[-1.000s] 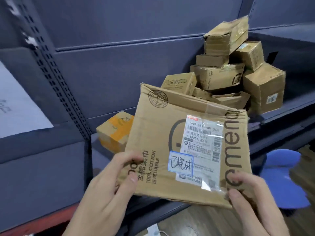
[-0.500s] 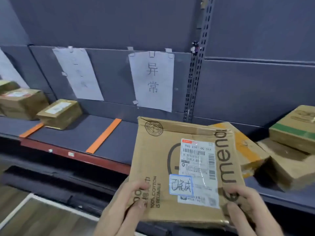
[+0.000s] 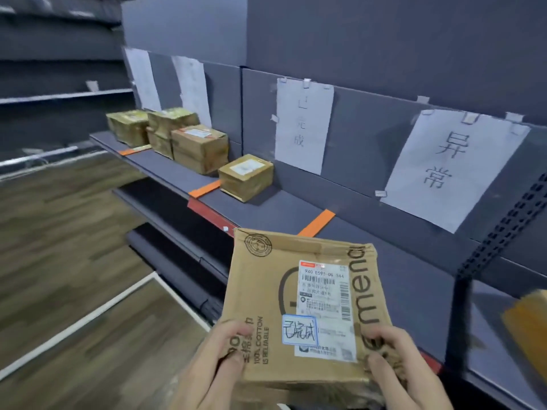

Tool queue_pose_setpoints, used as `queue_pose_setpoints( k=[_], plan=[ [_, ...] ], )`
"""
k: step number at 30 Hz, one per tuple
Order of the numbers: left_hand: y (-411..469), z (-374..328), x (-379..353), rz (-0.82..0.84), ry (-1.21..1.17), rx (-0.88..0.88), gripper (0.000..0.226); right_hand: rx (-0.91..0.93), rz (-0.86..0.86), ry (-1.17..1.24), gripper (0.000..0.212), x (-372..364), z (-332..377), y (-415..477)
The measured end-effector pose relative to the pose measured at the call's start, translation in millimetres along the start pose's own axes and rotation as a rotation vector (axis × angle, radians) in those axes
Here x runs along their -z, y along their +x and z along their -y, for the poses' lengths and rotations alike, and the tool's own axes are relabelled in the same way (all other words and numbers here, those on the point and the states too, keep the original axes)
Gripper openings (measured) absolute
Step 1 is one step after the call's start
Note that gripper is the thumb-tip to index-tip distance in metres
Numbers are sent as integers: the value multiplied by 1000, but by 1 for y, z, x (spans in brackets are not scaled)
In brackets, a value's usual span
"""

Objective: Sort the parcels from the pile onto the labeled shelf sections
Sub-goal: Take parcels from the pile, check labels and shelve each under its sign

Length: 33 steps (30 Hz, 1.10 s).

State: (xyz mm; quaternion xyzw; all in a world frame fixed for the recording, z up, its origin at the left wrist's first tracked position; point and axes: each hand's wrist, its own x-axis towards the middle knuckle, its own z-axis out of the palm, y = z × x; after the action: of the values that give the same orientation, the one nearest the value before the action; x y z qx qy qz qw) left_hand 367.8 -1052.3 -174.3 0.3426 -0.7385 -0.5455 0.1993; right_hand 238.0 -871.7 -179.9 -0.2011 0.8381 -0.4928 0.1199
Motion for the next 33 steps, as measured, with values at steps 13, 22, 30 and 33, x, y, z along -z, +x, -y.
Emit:
queue_pose_setpoints(
  k=[13,22,30,33],
  plan=[
    [151,43,73,-113,35,12,46,73,134,6,36,-130,30,158],
    [278,28,98,-13,73,-83,45,5,110,84,27,-172,59,247],
    [380,22,77,235,59,-195,43,-130,-85,84,29,-182,62,288],
    [424,19,63,333,78,-278,38,-171,-189,101,27,-185,61,307]
  ],
)
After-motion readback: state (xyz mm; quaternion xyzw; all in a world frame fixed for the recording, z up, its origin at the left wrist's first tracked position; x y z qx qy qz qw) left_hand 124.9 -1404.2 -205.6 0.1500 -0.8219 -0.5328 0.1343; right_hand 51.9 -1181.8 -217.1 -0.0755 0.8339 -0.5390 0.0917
